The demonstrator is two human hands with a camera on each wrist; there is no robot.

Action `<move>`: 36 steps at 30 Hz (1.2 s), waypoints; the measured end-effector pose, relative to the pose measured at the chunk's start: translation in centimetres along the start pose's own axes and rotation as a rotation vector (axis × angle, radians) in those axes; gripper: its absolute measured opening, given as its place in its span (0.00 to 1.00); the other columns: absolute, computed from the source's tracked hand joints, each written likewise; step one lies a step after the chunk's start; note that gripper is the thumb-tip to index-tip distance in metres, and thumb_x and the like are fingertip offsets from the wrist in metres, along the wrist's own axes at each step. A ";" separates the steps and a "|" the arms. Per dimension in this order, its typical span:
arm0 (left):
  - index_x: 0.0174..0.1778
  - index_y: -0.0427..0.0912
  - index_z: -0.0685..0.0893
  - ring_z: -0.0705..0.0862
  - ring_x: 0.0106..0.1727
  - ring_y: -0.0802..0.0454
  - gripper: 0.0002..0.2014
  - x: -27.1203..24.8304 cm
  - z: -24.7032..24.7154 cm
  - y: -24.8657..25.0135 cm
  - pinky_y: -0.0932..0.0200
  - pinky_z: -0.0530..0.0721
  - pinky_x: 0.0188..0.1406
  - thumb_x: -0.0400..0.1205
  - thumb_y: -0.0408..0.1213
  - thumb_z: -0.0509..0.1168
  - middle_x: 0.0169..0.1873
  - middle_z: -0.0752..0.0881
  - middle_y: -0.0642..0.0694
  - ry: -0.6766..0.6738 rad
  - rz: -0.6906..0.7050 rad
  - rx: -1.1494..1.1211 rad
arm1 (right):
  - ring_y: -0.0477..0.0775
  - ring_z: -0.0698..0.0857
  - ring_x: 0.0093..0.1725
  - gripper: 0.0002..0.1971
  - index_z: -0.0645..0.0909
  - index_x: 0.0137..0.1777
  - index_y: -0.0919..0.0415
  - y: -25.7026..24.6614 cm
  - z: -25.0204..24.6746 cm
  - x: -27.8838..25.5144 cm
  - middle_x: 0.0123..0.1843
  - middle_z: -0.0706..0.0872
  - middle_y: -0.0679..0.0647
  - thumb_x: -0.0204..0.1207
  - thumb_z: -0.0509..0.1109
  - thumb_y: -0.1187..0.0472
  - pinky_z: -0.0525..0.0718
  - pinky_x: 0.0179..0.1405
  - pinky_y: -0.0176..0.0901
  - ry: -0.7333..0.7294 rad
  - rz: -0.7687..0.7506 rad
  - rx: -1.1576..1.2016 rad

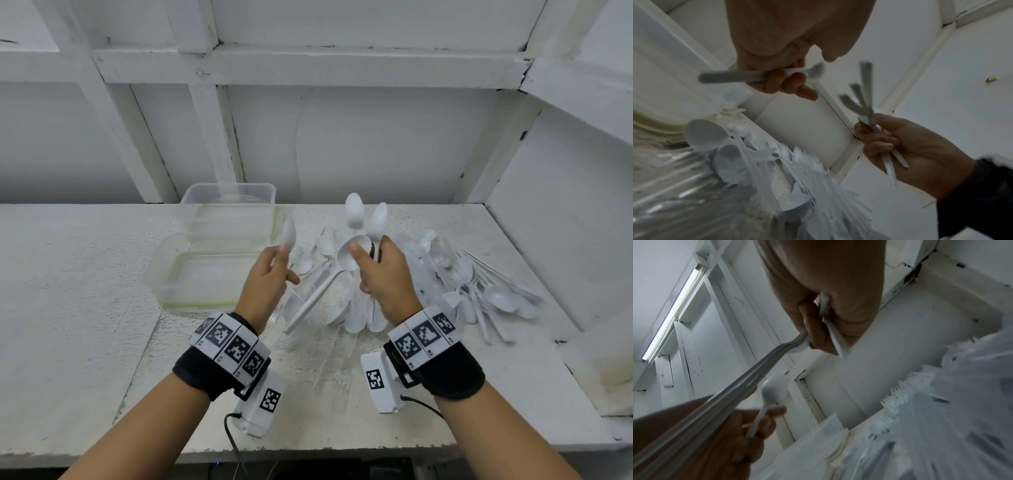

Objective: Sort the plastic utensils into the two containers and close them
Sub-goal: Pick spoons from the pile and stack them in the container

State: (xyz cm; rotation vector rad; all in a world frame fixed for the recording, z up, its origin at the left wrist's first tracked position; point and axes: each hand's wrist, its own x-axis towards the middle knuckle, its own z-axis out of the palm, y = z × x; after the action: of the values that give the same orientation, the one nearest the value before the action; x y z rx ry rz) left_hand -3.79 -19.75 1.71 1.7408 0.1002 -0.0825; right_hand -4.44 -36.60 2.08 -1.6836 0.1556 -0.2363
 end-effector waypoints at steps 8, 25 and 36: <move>0.45 0.38 0.77 0.82 0.29 0.51 0.07 -0.9 0.3 0.7 0.56 0.83 0.33 0.86 0.35 0.57 0.32 0.82 0.44 -0.192 -0.155 -0.188 | 0.43 0.68 0.24 0.06 0.73 0.43 0.53 -1.2 -0.2 0.0 0.31 0.70 0.50 0.79 0.67 0.57 0.69 0.20 0.33 -0.058 -0.083 0.039; 0.48 0.36 0.78 0.79 0.23 0.53 0.14 -1.9 0.2 0.9 0.60 0.82 0.25 0.77 0.44 0.59 0.25 0.78 0.46 -0.741 -0.376 -0.379 | 0.37 0.78 0.35 0.12 0.70 0.46 0.47 0.7 1.1 -0.2 0.37 0.73 0.42 0.75 0.72 0.59 0.74 0.34 0.31 -0.110 -0.106 -0.034; 0.49 0.32 0.84 0.87 0.29 0.53 0.11 -1.9 0.3 -0.1 0.60 0.87 0.26 0.75 0.33 0.63 0.35 0.88 0.43 -0.682 -0.508 -0.646 | 0.44 0.68 0.20 0.09 0.71 0.43 0.62 0.6 1.0 0.6 0.29 0.71 0.53 0.76 0.70 0.64 0.67 0.16 0.36 -0.198 0.035 0.224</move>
State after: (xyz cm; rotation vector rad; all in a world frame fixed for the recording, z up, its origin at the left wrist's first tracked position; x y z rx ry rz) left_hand -5.67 -20.09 1.80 0.9400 0.0540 -0.9058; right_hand -3.59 -35.90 1.44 -1.4705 0.0097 -0.0574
